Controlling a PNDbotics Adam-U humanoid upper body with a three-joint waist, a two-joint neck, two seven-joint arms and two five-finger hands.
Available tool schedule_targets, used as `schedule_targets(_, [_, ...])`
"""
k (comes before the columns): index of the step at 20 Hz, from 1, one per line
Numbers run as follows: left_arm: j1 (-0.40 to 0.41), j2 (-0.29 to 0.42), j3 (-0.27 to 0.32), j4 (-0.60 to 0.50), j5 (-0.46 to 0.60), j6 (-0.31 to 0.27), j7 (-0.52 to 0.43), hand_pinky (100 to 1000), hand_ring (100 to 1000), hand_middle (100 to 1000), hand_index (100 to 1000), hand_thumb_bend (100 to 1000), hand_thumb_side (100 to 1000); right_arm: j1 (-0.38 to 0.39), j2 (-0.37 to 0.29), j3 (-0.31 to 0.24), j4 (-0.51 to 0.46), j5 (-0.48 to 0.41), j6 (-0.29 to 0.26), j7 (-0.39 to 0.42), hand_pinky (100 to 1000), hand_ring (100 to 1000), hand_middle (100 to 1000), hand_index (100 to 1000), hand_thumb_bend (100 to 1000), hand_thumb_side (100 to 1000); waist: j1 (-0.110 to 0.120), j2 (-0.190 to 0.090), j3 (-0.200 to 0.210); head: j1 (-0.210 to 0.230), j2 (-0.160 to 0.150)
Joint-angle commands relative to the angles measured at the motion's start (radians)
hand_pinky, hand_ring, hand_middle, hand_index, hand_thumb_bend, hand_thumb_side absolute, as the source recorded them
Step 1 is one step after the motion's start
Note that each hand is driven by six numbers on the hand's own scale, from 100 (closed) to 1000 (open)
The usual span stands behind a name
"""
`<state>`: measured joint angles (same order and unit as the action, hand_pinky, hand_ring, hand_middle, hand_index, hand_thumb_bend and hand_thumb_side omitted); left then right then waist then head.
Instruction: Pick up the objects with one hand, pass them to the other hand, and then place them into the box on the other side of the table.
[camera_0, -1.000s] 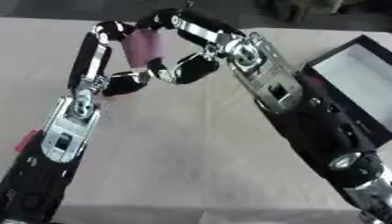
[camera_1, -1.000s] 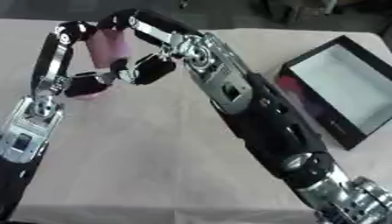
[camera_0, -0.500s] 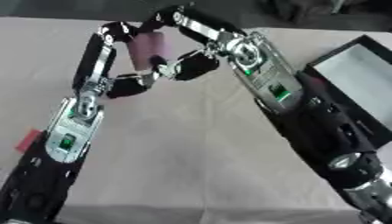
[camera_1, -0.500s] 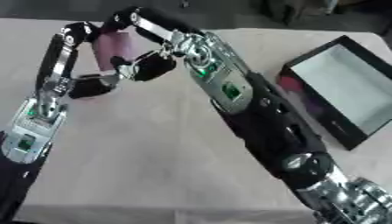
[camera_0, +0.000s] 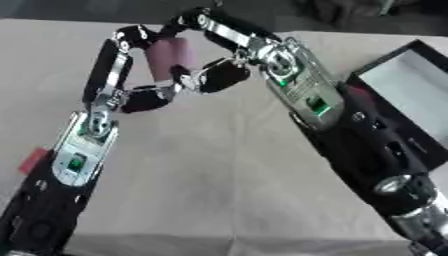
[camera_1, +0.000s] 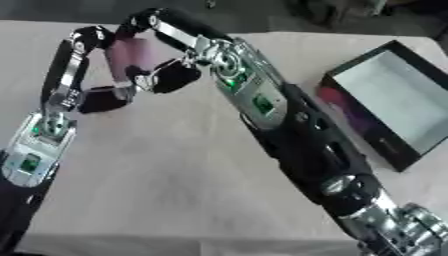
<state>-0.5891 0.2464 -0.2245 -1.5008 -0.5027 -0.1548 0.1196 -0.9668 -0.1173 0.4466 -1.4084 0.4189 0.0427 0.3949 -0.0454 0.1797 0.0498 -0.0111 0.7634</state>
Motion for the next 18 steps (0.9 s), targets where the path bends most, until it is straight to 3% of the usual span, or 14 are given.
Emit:
schedule_targets(1, [-0.023,-0.005,0.002,-0.027,-0.006,-0.011,0.005,726,511,484,556,100,124,-0.006,-0.001,-0.001,0.004,0.010,-0.004,0.021,984,942,817,893,216,100,0.003,-0.012,0.000,0.003,0.007])
schedule_targets(6, [-0.026,-0.003,0.004,-0.030,-0.006,-0.013,0.012,724,511,481,556,100,123,-0.008,-0.005,-0.006,0.003,0.011,-0.009,0.037,985,945,820,906,291,100,0.004,-0.012,-0.001,0.005,0.006])
schedule_targets(18, [-0.026,-0.006,-0.004,-0.030,0.048,-0.099,0.004,718,501,468,556,100,146,-0.005,0.000,-0.006,0.017,0.026,-0.002,0.007,977,929,793,879,277,100,0.002,-0.012,0.001,0.007,-0.005])
